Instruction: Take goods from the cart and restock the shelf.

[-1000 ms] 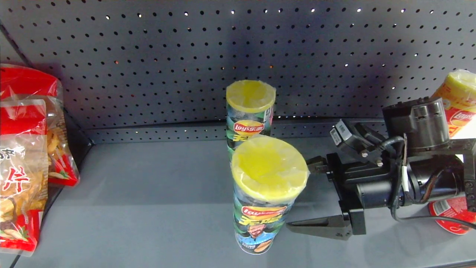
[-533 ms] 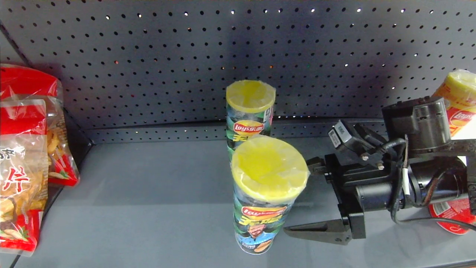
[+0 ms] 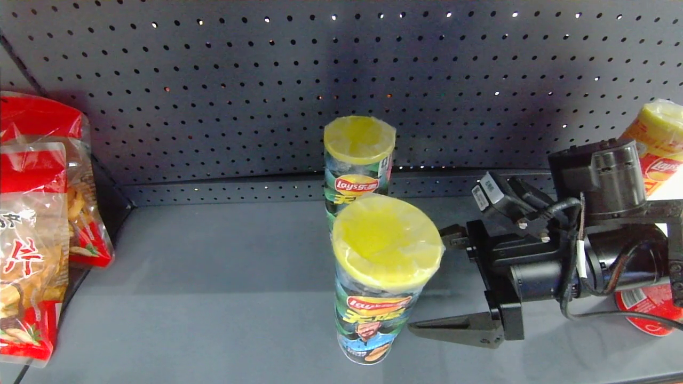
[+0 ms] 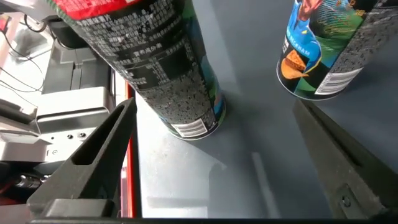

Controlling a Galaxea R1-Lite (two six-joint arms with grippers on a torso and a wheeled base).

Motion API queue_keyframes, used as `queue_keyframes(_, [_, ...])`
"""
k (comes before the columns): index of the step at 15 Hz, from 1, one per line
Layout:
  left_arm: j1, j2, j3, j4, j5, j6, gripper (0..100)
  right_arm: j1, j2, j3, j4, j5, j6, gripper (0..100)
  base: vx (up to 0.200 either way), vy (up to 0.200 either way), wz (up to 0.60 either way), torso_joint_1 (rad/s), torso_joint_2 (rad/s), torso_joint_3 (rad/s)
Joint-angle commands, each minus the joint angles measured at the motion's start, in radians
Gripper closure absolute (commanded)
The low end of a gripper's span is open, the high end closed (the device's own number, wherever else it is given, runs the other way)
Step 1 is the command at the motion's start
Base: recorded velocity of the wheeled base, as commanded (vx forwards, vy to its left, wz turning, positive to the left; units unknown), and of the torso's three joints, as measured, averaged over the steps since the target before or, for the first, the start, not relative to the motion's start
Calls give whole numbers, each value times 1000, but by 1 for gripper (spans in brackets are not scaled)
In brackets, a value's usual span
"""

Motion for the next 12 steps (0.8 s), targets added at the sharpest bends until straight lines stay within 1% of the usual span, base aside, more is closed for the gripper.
queue_keyframes(1, [0, 1, 0, -1, 0, 0, 0, -10, 3, 1, -1, 0, -1, 0, 0, 0, 0, 0, 0, 0])
queue_keyframes(12, [0, 1, 0, -1, 0, 0, 0, -36, 28, -31, -2, -1, -1, 0, 0, 0, 0, 0, 0, 0])
